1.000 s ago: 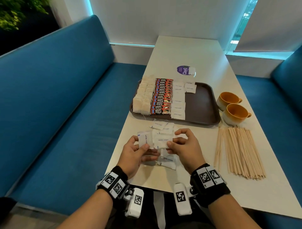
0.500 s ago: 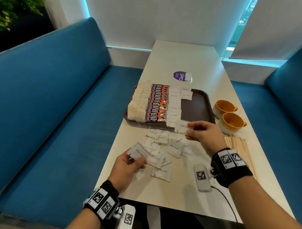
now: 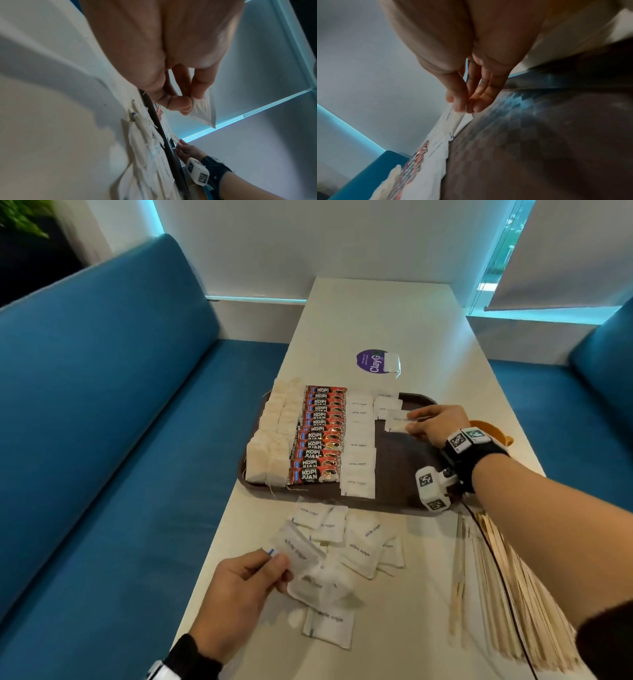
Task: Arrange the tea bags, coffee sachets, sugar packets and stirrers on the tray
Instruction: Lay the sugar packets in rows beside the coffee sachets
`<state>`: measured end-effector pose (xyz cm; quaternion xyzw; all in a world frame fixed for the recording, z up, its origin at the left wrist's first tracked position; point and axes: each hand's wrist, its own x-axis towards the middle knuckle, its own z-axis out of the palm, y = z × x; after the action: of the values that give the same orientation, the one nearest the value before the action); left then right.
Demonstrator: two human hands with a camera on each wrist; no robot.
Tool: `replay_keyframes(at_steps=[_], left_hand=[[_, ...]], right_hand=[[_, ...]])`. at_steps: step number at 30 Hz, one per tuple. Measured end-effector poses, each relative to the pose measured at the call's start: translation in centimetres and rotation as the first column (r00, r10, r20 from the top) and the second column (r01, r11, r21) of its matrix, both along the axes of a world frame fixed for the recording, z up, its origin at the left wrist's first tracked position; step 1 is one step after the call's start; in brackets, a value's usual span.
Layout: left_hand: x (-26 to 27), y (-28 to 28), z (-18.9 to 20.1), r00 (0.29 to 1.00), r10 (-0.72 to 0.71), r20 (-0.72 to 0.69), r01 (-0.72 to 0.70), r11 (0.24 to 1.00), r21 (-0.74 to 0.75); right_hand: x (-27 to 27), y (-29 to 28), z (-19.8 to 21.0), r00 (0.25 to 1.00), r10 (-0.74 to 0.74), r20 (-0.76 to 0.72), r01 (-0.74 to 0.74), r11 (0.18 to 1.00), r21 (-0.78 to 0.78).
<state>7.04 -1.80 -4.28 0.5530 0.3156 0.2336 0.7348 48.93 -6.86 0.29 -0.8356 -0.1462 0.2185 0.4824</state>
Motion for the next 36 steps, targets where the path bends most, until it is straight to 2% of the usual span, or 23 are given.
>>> replay_keyframes(at_steps=[4, 8, 13, 16, 18, 21, 23, 25, 27, 29, 32, 34, 36], left_hand=[[1.2, 1.1, 0.3, 0.997, 0.069, 0.021, -0.069, 0.997, 0.027], [2.3, 1.6, 0.7, 0.996, 0.091, 0.024, -0.089, 0.994, -0.067], [3.4, 1.9, 1.1, 0.991, 0.130, 0.022, -0.126, 0.984, -0.129], [4.8, 2.4, 2.3, 0.984, 0.159, 0.077, -0.141, 0.969, -0.204], [6.2, 2.9, 3.2, 0.982, 0.155, 0.110, -0.129, 0.968, -0.215], [9.0, 3.4, 4.4, 0.974, 0.149, 0.171, -0.112, 0.972, -0.208], [10.9, 3.6, 5.0, 0.969, 0.161, 0.190, -0.115, 0.966, -0.231], [12.6, 3.5, 5.3, 0.967, 0.166, 0.192, -0.115, 0.961, -0.251], [13.9, 3.2, 5.4, 0.969, 0.163, 0.187, -0.111, 0.959, -0.262], [14.7, 2.9, 5.4, 0.974, 0.144, 0.175, -0.098, 0.964, -0.246], [15.4, 2.6, 5.4, 0.988, 0.101, 0.119, -0.077, 0.977, -0.198], [15.5, 2.8, 5.5, 0.998, 0.062, 0.023, -0.060, 0.995, -0.081], [15.1, 3.5, 5.6, 0.998, -0.007, -0.057, 0.009, 0.999, 0.031]], right_hand=[[2.2, 2.4, -1.6, 0.999, 0.012, 0.044, -0.010, 0.999, -0.046], [3.5, 4.3, -2.9, 0.994, 0.042, 0.105, -0.027, 0.991, -0.133], [4.5, 5.2, -3.1, 0.982, 0.011, 0.191, 0.031, 0.976, -0.216], [3.8, 4.7, -1.9, 0.978, -0.058, 0.199, 0.088, 0.985, -0.147], [1.8, 3.8, 0.1, 0.988, -0.058, 0.140, 0.063, 0.997, -0.033], [-3.0, 1.9, 3.4, 0.994, 0.111, -0.016, -0.105, 0.974, 0.203], [-6.1, 0.2, 5.0, 0.956, 0.263, -0.131, -0.211, 0.924, 0.319], [-8.6, -1.4, 5.9, 0.899, 0.389, -0.202, -0.302, 0.883, 0.358], [-10.4, -2.7, 6.2, 0.862, 0.442, -0.249, -0.334, 0.864, 0.376], [-11.5, -3.4, 6.0, 0.868, 0.418, -0.268, -0.305, 0.874, 0.378], [-11.9, -3.7, 5.4, 0.908, 0.357, -0.219, -0.264, 0.894, 0.362], [-11.0, -3.4, 4.9, 0.935, 0.302, -0.187, -0.225, 0.911, 0.344], [-8.8, -2.8, 4.0, 0.964, 0.186, -0.190, -0.117, 0.939, 0.322]])
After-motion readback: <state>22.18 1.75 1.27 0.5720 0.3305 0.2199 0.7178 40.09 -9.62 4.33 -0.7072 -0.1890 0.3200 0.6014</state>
